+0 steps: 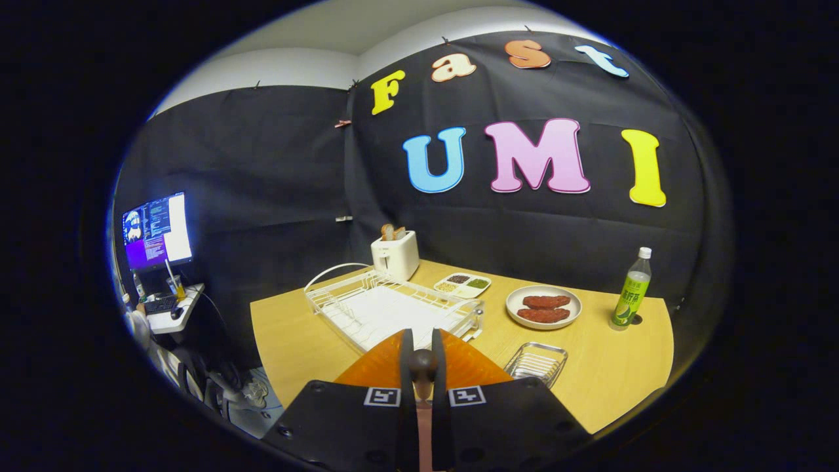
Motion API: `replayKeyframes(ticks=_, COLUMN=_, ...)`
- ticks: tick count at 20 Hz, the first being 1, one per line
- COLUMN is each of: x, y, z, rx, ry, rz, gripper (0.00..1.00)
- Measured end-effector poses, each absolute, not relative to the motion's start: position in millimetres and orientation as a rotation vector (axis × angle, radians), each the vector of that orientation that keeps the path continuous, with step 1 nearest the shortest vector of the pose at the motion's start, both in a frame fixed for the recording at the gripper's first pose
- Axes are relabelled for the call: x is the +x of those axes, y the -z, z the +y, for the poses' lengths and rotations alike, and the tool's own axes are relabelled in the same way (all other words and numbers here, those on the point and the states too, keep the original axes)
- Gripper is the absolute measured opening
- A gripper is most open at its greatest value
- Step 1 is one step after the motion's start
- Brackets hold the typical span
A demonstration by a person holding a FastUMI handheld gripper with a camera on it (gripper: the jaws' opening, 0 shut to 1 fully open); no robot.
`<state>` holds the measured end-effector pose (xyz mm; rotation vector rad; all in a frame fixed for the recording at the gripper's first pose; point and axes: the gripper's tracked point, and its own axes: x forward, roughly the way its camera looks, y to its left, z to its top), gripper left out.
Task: Take the plate from the dish rack, then take the spoon from the basket and place it into the plate.
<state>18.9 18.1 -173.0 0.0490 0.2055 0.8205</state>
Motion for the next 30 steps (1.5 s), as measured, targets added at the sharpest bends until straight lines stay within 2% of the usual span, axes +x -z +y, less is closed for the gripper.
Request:
replayKeyframes(ticks=7, x=4.8, y=237.3, z=34.5, rx=-0.039, ry=-0.855, rz=0.287, gripper=0.12)
replayKeyframes(ticks=11, x=-2.4, y=241.4, z=25.2, rx=-0.039, ry=-0.841, rz=0.293, gripper=0.12)
replayKeyframes(ticks=18, x=-13.1, y=273.4, z=-5.6, rx=0.036, ry=-0.763, rz=0.446, gripper=0.13)
replayKeyframes(ticks=27, x=-19.4, y=309.9, z=-9.8, rx=-0.013, ry=-0.747, rz=0.583, gripper=0.18)
replayKeyframes(ticks=29, x=-18.2, y=305.6, z=-15.2, rx=-0.004, ry=-0.738, rz=0.592, gripper=0.32)
replayKeyframes(ticks=30, x=-18.3, y=300.6, z=-15.5, rx=0.01, ry=-0.737, rz=0.594, gripper=0.53)
